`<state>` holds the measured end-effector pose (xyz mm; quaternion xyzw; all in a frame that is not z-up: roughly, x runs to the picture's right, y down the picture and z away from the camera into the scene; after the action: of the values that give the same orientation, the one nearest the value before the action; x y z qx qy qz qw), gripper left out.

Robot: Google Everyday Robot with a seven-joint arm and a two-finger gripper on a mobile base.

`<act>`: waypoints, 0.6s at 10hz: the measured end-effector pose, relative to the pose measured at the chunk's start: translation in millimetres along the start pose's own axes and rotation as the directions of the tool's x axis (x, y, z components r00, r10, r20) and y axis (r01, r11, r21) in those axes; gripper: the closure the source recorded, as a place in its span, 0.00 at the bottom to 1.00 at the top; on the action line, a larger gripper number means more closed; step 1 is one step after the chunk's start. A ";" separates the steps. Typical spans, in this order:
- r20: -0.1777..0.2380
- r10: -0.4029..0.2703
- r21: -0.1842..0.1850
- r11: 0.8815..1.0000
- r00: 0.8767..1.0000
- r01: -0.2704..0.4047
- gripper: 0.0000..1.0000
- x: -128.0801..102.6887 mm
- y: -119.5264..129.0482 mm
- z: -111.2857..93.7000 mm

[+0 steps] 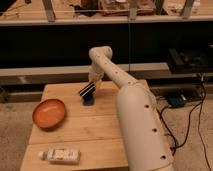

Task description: Place the eraser on the white sponge

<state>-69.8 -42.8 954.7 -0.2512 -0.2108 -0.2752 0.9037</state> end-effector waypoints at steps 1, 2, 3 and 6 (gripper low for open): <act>-0.001 -0.002 0.001 1.000 1.000 0.002 0.66 0.5 -0.4 -0.6; -0.001 -0.011 -0.003 1.000 1.000 0.011 0.66 1.2 0.1 -0.6; -0.002 -0.019 -0.006 1.000 1.000 0.019 0.66 0.9 0.0 -0.5; -0.003 -0.054 -0.018 0.998 0.999 0.054 0.66 -2.4 -0.5 0.2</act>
<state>-71.9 -42.1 953.8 -0.2530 -0.2136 -0.3018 0.8940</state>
